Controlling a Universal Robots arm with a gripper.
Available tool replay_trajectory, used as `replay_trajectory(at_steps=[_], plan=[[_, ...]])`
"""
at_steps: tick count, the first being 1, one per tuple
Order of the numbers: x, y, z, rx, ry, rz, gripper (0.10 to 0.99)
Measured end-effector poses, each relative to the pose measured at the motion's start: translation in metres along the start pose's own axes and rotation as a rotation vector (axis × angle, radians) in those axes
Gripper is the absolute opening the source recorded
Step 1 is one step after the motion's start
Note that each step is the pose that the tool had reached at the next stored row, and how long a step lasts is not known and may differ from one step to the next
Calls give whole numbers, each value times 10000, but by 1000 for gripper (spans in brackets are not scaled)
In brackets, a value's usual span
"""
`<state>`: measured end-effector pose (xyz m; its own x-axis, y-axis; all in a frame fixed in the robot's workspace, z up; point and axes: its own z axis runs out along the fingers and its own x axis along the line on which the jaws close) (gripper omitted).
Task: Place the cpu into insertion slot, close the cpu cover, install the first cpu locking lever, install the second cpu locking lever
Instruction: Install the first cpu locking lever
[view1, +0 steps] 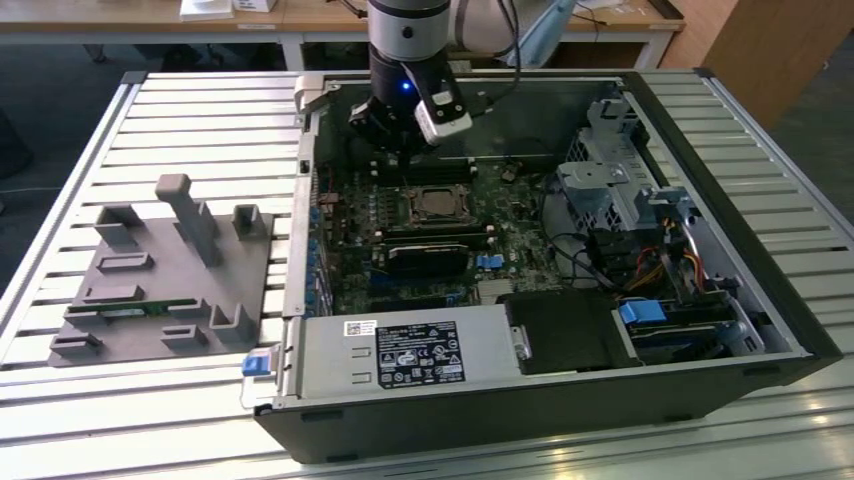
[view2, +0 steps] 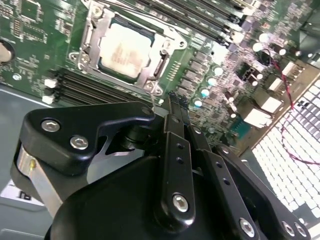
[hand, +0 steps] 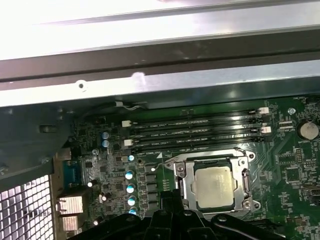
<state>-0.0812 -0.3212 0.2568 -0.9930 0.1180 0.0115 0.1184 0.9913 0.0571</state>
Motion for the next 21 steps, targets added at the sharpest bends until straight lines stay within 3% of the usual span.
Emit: replay_trajectory(at_steps=[11,21], plan=[[123,6,2,0,0,0,106],[198,93,15,0,0,0,106]])
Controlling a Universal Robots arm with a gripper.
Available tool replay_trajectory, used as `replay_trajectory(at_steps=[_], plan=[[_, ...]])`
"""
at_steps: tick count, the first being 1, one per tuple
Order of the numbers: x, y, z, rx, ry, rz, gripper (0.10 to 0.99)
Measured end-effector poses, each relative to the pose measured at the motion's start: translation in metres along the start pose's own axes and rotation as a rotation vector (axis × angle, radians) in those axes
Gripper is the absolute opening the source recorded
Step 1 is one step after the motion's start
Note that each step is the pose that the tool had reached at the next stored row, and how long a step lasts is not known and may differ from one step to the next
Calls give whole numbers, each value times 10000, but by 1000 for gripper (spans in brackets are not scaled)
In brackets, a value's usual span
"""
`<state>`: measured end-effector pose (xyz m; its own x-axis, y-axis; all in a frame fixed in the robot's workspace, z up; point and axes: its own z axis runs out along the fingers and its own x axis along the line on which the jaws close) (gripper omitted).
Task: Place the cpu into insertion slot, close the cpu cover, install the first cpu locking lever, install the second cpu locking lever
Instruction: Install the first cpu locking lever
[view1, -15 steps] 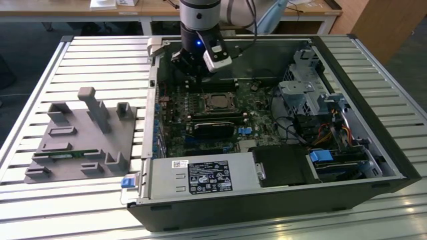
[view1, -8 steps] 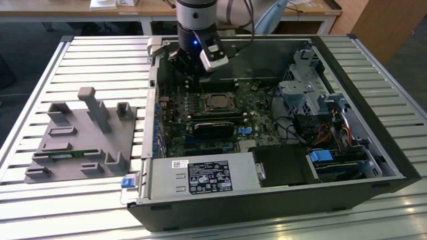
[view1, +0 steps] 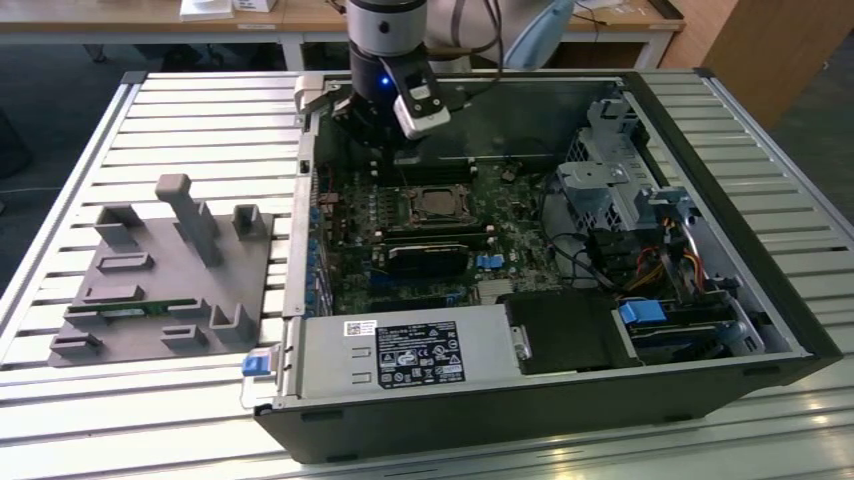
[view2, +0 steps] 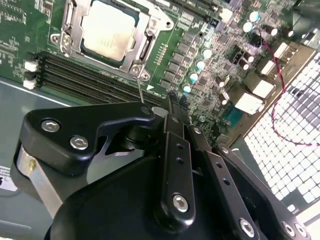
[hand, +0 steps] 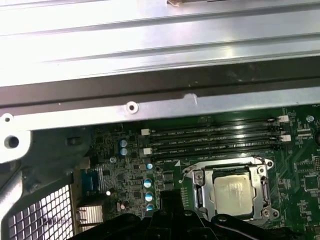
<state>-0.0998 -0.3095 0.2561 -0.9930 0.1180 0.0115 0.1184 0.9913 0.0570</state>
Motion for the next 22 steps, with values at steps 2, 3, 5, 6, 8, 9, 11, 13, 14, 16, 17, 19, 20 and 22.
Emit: replay_trajectory(at_steps=[2,3,5,6,8,9,11,13,14,16,17,19,20,22], plan=[[13,26,6,1,0,0,106],[18,39,10,-1,0,-1,106],[27,71,16,-1,-1,0,106],[29,90,20,0,0,-1,106],[33,128,28,1,1,0,106],[35,144,32,0,0,0,106],[38,168,39,1,0,0,106],[31,182,48,-1,-1,-2,106],[20,185,51,-1,0,-2,106],[-22,190,53,1,1,0,106],[-51,194,54,0,1,0,106],[-124,202,56,0,0,0,106],[-166,208,57,0,0,0,106],[-249,220,59,-1,0,-1,106]])
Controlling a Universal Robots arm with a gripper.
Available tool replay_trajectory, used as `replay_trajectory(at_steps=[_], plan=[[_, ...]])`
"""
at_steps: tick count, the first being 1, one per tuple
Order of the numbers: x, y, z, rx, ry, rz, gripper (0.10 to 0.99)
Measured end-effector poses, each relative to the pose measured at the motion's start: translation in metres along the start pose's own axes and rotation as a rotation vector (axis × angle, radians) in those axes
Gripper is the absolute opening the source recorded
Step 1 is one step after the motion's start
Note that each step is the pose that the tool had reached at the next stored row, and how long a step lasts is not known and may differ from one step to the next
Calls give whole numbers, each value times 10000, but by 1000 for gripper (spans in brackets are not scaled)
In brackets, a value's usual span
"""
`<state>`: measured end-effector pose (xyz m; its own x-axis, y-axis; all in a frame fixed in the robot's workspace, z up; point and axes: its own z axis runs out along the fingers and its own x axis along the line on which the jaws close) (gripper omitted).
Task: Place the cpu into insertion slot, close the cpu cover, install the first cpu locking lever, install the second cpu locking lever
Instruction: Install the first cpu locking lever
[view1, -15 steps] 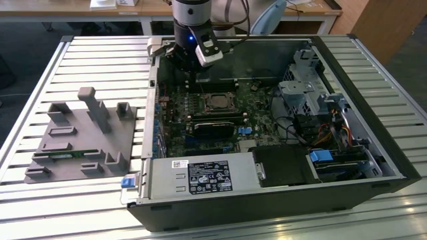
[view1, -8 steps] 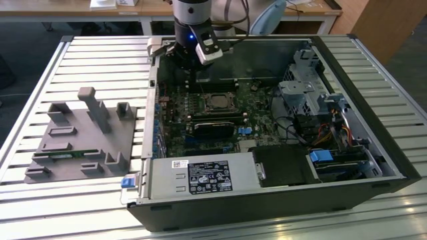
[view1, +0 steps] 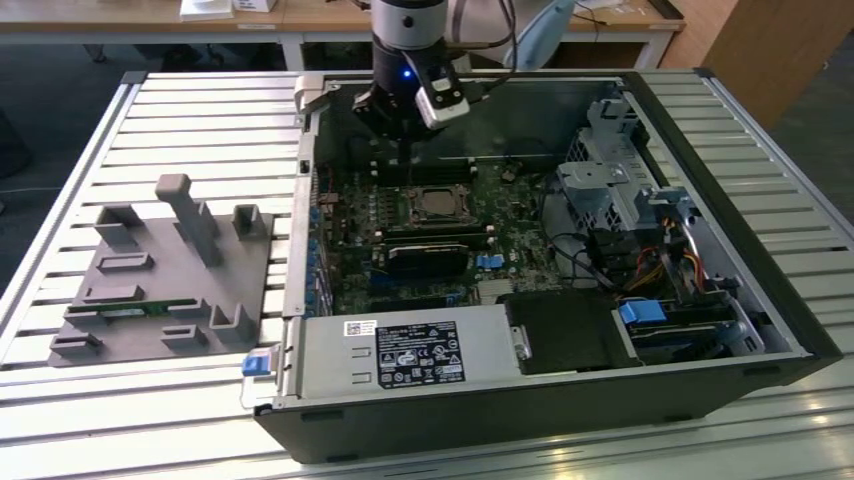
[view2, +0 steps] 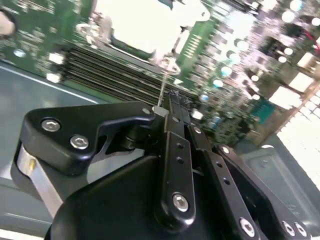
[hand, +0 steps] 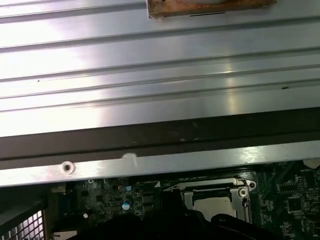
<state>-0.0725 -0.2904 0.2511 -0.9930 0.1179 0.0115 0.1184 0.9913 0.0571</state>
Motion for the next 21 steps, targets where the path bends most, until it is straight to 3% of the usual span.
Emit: replay_trajectory(at_steps=[6,8,11,15,21], plan=[[-228,35,19,1,1,-2,106],[-231,34,27,-49,7,-6,106],[-232,33,45,-288,31,-32,106],[-233,30,84,-307,-23,-72,106],[-235,27,128,-307,-42,-614,106]])
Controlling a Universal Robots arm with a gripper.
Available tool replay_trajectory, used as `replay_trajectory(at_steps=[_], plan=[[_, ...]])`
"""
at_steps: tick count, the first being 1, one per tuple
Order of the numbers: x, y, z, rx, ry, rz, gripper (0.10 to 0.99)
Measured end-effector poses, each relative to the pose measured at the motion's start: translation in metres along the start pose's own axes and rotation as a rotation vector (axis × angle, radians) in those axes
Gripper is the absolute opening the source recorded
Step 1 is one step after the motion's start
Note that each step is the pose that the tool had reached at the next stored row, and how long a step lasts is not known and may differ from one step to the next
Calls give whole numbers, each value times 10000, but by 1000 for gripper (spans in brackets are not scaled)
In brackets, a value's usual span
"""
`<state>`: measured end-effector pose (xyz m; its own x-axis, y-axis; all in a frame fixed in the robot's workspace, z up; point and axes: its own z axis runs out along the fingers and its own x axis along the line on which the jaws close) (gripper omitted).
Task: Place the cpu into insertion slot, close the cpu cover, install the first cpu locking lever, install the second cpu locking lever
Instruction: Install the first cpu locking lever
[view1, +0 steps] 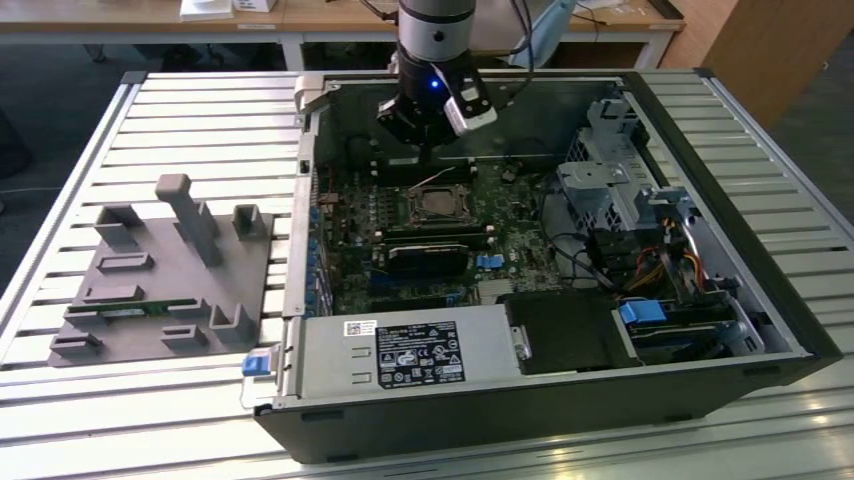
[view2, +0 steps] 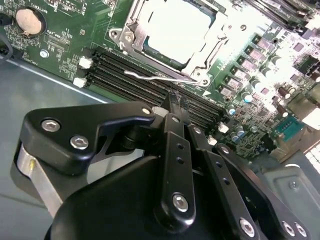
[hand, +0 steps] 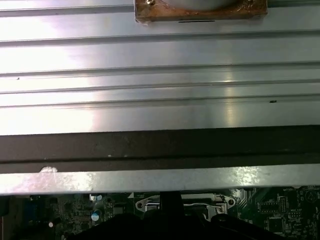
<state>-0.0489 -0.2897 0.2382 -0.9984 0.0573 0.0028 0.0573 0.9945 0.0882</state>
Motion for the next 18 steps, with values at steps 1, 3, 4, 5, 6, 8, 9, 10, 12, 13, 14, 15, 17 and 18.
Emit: replay_trajectory(at_steps=[1,3,4,5,6,8,9,10,12,13,14,15,17,18], plan=[[0,-1,9,0,0,-1,106],[-3,-7,24,-1,0,-4,106],[-5,-10,32,-1,0,-4,106],[-9,-13,41,0,0,-3,106],[-11,-16,50,0,0,-3,106],[-21,-18,70,4,0,-3,106],[-28,-18,80,3,-1,-3,106],[-39,-18,89,3,-1,-3,106],[-73,-17,101,5,1,-3,106],[-85,-17,105,5,1,-3,106],[-93,-17,109,4,0,-3,106],[-98,-17,111,5,1,-3,106],[-104,-17,115,5,0,-3,106],[-106,-17,118,4,-1,-3,106]])
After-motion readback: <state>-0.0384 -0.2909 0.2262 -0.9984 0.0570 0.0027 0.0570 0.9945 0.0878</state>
